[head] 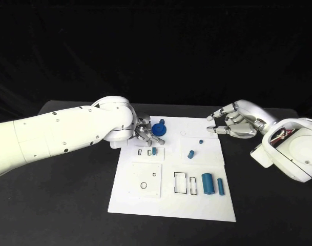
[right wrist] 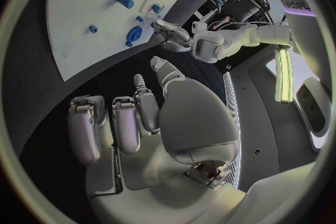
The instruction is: Assemble the parts on the task board
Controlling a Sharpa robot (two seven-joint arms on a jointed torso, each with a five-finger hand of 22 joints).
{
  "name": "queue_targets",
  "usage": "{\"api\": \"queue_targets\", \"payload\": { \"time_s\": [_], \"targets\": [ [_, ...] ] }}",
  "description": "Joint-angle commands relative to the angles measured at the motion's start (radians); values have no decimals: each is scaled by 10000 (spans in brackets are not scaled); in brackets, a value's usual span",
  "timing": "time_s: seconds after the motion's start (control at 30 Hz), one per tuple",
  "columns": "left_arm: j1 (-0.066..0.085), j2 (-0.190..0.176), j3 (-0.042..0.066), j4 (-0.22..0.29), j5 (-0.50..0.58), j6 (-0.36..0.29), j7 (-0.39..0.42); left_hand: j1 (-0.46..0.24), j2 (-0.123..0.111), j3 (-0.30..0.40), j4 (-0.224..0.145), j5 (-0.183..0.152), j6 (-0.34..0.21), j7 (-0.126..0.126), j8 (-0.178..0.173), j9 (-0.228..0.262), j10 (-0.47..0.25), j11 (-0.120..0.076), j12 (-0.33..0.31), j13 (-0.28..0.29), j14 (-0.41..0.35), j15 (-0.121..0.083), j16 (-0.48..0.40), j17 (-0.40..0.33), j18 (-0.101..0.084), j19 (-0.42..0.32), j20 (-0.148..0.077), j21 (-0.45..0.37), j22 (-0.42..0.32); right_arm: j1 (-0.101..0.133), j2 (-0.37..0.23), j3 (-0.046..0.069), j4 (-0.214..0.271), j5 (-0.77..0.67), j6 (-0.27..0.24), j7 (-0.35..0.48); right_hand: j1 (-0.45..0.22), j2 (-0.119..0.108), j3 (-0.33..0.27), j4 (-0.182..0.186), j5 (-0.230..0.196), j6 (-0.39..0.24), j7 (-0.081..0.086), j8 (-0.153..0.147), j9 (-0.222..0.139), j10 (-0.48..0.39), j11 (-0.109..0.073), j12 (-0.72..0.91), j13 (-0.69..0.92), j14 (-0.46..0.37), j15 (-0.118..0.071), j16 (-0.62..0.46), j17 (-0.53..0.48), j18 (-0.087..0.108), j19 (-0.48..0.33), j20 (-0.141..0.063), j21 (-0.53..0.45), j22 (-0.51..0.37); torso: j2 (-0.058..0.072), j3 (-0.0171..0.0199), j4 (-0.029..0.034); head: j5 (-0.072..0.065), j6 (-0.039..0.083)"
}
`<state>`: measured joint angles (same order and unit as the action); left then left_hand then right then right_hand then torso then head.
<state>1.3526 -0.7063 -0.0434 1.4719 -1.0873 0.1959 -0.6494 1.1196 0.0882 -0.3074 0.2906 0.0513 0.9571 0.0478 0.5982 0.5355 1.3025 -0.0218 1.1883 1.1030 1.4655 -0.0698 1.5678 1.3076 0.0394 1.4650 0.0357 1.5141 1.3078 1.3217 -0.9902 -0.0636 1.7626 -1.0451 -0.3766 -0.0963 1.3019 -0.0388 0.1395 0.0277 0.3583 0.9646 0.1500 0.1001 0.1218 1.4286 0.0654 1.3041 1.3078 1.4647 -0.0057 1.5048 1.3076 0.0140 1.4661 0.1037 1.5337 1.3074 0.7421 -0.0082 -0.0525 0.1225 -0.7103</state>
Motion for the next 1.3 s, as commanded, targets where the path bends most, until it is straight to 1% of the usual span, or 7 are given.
{"api": "queue_targets", "payload": {
  "time_s": [0.03,0.43,0.47,0.67,0.8,1.1,1.3],
  "targets": [
    [10,93,-21,-53,-146,619,-122,-39,68,-76,4,-48,-95,-4,74,31,61,6,66,18,1053,-100,30,2632,-184,604,-62,58,1679,2,27,4,-16,-30,154,-65,-4,-73,12,67,38,12,23,-7,-9,-11,-26,-68,792,790,-47,-44,1388,77,442,-47,-59,1762,-7,3,-3,-5,-7],
    [6,230,-81,-215,-135,910,-153,114,123,-119,-36,-46,-149,-15,166,170,73,-4,94,51,1053,-109,30,2632,-185,603,-69,60,1685,2,70,4,-67,-18,221,-58,-14,-68,21,99,159,12,18,-14,-13,-40,-31,-124,748,784,-48,-63,1359,95,395,-46,-96,1691,-8,4,10,-32,-32],
    [6,248,-86,-238,-131,927,-155,137,130,-122,-40,-45,-157,-16,174,185,73,-5,95,53,1053,-109,30,2632,-183,600,-70,57,1681,2,74,4,-71,-16,222,-55,-13,-68,22,99,162,12,18,-14,-13,-41,-32,-126,747,784,-48,-63,1359,95,393,-46,-97,1690,-8,4,2,-22,-32],
    [1,318,-114,-347,-83,1007,-162,289,179,-119,-63,-43,-202,-16,221,271,61,-5,87,47,1053,-109,30,2632,-181,594,-70,52,1674,2,88,4,-86,-9,231,-57,-4,-68,31,100,200,8,18,-19,-15,-60,-33,-159,722,784,-50,-65,1358,104,370,-47,-115,1656,-7,-2,15,6,-43],
    [-1,339,-132,-384,-73,1042,-166,424,249,-100,-79,-42,-234,-18,261,345,59,-6,89,53,1053,-109,30,2632,-180,591,-69,49,1671,2,98,4,-103,-7,231,-72,3,-67,37,101,220,5,18,-22,-16,-67,-33,-172,713,762,-51,-122,1258,107,360,-47,-123,1642,-11,5,7,37,-52],
    [-4,418,-153,-438,69,1134,-178,723,354,-57,-138,-41,-290,-21,334,495,69,-8,105,79,1053,-109,30,2632,-184,599,-67,60,1696,2,144,4,-141,-6,242,-99,20,-60,52,97,245,11,16,-21,-16,-67,-35,-171,712,760,-52,-128,1251,109,355,-48,-127,1634,-8,3,-1,55,-78],
    [-6,437,-173,-435,89,1165,-186,753,363,-54,-143,-40,-297,-21,342,512,62,-8,94,68,1053,-109,30,2632,-182,594,-67,55,1688,2,134,4,-153,-6,248,-119,56,-36,88,90,269,19,16,-21,-16,-69,-38,-175,707,758,-55,-133,1247,110,353,-50,-131,1629,-9,13,19,84,-93]
  ]
}}
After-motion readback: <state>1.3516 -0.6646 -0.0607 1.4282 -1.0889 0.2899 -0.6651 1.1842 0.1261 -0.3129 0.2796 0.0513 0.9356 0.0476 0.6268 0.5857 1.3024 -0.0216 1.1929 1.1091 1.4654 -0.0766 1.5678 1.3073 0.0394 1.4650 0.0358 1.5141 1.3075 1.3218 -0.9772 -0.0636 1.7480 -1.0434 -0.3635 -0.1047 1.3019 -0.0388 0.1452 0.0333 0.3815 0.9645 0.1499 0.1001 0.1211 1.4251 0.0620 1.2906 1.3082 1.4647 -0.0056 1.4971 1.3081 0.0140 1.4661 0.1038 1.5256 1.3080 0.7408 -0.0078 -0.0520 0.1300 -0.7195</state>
